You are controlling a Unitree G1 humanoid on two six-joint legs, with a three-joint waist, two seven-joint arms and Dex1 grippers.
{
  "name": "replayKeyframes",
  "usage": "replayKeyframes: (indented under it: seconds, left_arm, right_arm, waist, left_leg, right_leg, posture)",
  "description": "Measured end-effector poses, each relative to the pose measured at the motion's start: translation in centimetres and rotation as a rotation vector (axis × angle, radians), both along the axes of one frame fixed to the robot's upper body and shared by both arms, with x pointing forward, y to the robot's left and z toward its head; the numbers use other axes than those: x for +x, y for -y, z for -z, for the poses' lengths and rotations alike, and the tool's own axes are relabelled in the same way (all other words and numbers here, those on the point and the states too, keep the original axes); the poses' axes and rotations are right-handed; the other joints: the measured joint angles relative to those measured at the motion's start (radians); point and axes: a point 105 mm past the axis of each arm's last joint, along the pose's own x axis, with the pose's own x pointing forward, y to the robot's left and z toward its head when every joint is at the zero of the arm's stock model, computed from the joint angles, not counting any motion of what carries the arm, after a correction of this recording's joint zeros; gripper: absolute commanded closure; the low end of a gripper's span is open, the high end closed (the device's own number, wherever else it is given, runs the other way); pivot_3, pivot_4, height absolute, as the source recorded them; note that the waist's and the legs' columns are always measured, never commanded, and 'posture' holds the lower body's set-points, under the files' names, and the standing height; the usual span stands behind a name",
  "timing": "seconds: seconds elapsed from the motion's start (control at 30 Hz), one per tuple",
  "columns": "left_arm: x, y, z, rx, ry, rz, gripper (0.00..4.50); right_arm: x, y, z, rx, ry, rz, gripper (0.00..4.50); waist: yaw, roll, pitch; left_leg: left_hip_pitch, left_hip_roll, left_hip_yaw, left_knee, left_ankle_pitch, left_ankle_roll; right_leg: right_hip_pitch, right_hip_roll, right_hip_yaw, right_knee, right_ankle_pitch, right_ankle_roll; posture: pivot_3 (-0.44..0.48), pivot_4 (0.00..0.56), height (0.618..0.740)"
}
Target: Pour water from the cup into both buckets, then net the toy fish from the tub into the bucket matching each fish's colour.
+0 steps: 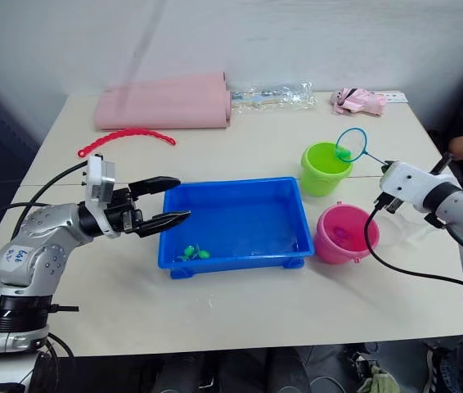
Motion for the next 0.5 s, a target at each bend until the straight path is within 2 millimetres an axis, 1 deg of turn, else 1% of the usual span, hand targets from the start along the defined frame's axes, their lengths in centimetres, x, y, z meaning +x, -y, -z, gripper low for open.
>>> replayKeyframes:
  seconds: [0.13, 0.2, 0.27, 0.43, 0.5]
  left_arm:
    - [-0.1, 0.2, 0.0, 0.012, 0.030, 0.010, 0.05]
    - [-0.1, 0.2, 0.0, 0.018, 0.039, 0.012, 0.05]
    - [-0.1, 0.2, 0.0, 0.019, 0.042, 0.012, 0.05]
    - [-0.1, -0.1, 0.2, 0.039, 0.033, 0.019, 0.05]
    - [-0.1, -0.2, 0.2, 0.041, 0.034, 0.017, 0.05]
  right_arm:
    - [0.0, -0.8, -0.8, -0.174, 0.067, -0.060, 4.50]
    - [-0.1, -0.7, -1.6, -0.200, 0.105, -0.071, 4.50]
    - [-0.2, -0.9, -1.8, -0.213, 0.118, -0.087, 4.50]
    - [-0.6, -1.0, -0.9, -0.309, 0.092, -0.130, 4.50]
    - [-0.7, -1.1, -0.2, -0.338, 0.074, -0.151, 4.50]
  waist:
    - [0.000, 0.000, 0.000]
    - [0.000, 0.000, 0.000]
    - [0.000, 0.000, 0.000]
    - [0.000, 0.000, 0.000]
    - [-0.001, 0.000, 0.000]
  left_leg:
    - [0.000, 0.000, 0.000, 0.000, 0.000, 0.000]
    - [0.000, 0.000, 0.000, 0.000, 0.000, -0.001]
    - [0.000, 0.000, 0.000, 0.000, 0.000, 0.000]
    - [0.000, 0.000, 0.000, 0.000, 0.000, 0.000]
    - [0.000, 0.000, 0.000, 0.000, 0.000, 0.000]
  right_leg:
    - [0.000, 0.000, 0.000, 0.000, 0.000, 0.000]
    - [0.000, 0.000, 0.000, 0.000, 0.000, 0.000]
    - [0.000, 0.000, 0.000, 0.000, 0.000, 0.000]
    - [0.000, 0.000, 0.000, 0.000, 0.000, 0.000]
    - [0.000, 0.000, 0.000, 0.000, 0.000, 0.000]
  posture:
    - [0.000, 0.150, 0.740]
    - [0.000, 0.150, 0.740]
    - [0.000, 0.150, 0.740]
    - [0.000, 0.150, 0.740]
    - [0.000, 0.150, 0.740]
